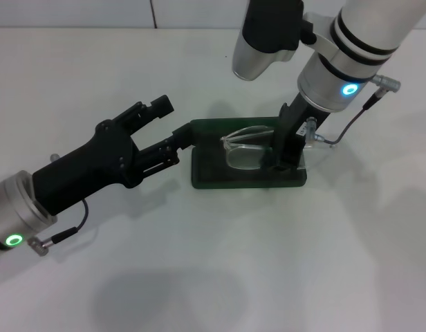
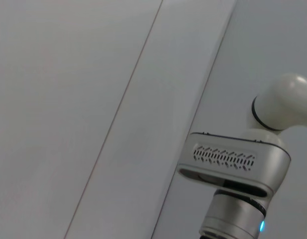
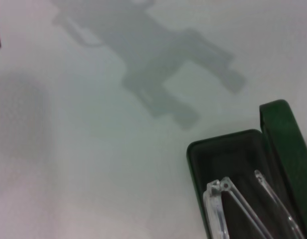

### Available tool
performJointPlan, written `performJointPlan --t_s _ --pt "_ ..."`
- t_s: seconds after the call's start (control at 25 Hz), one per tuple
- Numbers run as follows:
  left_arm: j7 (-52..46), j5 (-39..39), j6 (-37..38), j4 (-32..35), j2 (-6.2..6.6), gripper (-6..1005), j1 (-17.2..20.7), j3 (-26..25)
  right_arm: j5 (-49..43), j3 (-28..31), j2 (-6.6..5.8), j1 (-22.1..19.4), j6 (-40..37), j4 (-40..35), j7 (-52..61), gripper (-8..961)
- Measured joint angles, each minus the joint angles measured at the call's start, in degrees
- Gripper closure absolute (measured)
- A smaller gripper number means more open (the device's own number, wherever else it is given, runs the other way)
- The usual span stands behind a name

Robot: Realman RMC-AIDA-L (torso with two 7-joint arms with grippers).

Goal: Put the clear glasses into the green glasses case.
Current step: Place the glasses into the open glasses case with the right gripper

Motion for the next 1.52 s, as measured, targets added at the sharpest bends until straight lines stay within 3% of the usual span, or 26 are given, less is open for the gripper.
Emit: performJointPlan --t_s 0.52,0.6,1.52 --pt "0.0 0.3 -0.6 -0.2 -0.16 157 -0.1 0.0 0.1 -3.1 -0.01 0.1 1.2 -1.5 0.1 736" --pt "0.1 0.3 -0.7 -0.2 -0.16 157 -0.2 0.0 0.1 -3.6 0.0 0.1 1.3 -1.9 0.1 677" --pt "0.2 0.3 -1.7 -0.8 -0.15 158 -1.2 0.0 -0.9 -5.3 0.0 -0.9 0.7 -2.8 1.3 681"
